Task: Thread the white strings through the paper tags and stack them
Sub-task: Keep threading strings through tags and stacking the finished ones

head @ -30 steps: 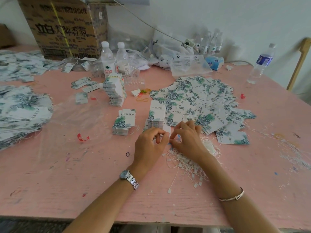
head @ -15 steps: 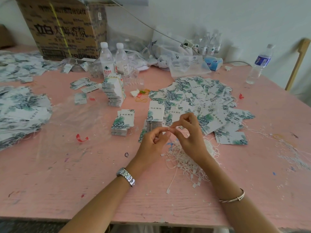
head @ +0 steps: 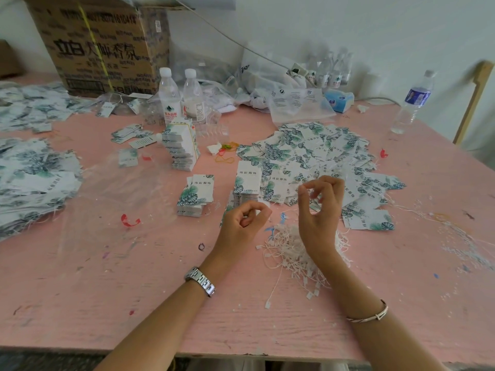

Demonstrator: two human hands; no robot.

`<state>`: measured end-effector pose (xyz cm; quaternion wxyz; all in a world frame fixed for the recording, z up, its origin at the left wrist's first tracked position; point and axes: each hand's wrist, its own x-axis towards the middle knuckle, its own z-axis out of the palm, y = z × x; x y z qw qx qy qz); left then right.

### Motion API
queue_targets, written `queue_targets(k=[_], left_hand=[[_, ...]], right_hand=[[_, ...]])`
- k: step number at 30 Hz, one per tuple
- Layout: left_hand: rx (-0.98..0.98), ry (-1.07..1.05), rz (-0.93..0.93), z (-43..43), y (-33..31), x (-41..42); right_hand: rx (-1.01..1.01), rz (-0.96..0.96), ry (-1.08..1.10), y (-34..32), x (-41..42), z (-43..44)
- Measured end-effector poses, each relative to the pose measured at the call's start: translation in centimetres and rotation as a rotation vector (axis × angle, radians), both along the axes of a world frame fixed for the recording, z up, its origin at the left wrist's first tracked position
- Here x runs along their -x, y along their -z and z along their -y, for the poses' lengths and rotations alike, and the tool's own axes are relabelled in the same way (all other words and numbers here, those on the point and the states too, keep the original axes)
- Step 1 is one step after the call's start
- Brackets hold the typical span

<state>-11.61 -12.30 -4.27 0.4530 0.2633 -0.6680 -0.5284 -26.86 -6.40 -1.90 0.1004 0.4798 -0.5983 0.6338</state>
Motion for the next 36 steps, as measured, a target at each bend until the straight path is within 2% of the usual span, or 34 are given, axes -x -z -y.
queue_targets(k=[5,10,14,18,21,24,25,27,30,33,36], left_hand=[[-0.017,-0.037,-0.065,0.0,-0.3,-0.1],[-0.030,-0.091,-0.077,0.1,-0.2,-0.3],[-0.035,-0.142,-0.049,0.4,0.2,-0.2],[0.002,-0.157,-0.071,0.2,0.1,-0.3],[0.046,-0.157,-0.075,0.1,0.0,-0.4],[0.076,-0.146,-0.047,0.0,0.0,-0.4],[0.082,-0.147,-0.030,0.0,0.0,-0.4],[0.090,-0.147,0.000,-0.1,0.2,-0.3],[0.162,-0.160,0.050,-0.2,0.6,-0.1],[0.228,-0.197,0.102,-0.1,0.9,0.0],[0.237,-0.234,0.129,-0.2,1.1,-0.1]], right_hand=[[0.028,0.197,0.127,-0.2,1.0,0.2],[0.024,0.452,0.152,0.0,1.7,0.3],[-0.045,0.515,0.186,0.2,2.3,0.3],[-0.276,0.414,0.224,0.5,2.5,0.4],[-0.461,0.249,0.247,0.7,2.4,0.2],[-0.726,-0.005,0.288,1.1,1.9,0.0],[-0.754,-0.063,0.293,1.1,1.7,0.0],[-0.619,-0.111,0.230,0.6,1.0,-0.2],[-0.351,-0.171,-0.096,-0.4,0.2,-0.7],[-0.391,-0.196,-0.380,-0.6,-0.8,-0.9],[-0.428,-0.182,-0.474,-0.3,-1.3,-0.7]])
